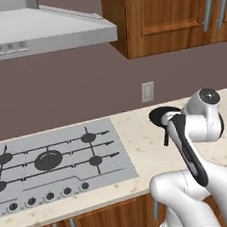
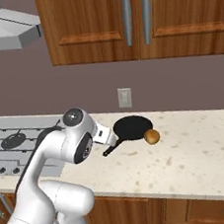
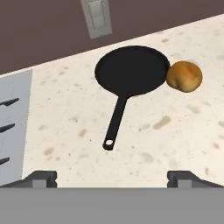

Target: Place both pans onto different burners. Then place the potato and the steak on different pans.

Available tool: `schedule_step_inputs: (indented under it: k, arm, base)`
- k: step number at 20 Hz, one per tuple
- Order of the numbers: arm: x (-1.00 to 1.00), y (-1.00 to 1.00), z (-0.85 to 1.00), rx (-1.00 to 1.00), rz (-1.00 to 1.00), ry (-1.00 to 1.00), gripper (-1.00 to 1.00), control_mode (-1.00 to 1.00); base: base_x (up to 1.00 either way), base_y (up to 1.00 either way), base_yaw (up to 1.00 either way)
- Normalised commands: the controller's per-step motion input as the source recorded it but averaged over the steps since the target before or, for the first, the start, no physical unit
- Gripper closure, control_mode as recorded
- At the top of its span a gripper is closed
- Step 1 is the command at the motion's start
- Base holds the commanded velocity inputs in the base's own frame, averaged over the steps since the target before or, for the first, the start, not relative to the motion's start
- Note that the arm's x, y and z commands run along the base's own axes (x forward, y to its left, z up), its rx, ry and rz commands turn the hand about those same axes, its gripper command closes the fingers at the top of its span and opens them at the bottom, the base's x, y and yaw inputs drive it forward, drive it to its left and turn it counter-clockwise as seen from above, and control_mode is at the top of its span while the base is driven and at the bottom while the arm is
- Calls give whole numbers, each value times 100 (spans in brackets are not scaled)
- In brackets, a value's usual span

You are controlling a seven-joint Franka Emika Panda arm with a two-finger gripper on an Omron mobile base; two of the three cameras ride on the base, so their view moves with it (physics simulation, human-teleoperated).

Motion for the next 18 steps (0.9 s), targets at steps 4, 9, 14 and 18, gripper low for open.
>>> schedule_step_inputs:
  k: [4, 9, 14, 18]
  arm:
    - [20, -1, -25, -1, 0, 0, -100, -100]
    - [5, -9, -23, -2, 0, 5, -100, -100]
    - [14, -3, -17, -1, -1, 6, -100, -100]
    - [35, 0, -8, 0, 0, 5, -100, -100]
  base:
    - [0, 0, 0]
    - [0, 0, 0]
    - [0, 0, 0]
    - [0, 0, 0]
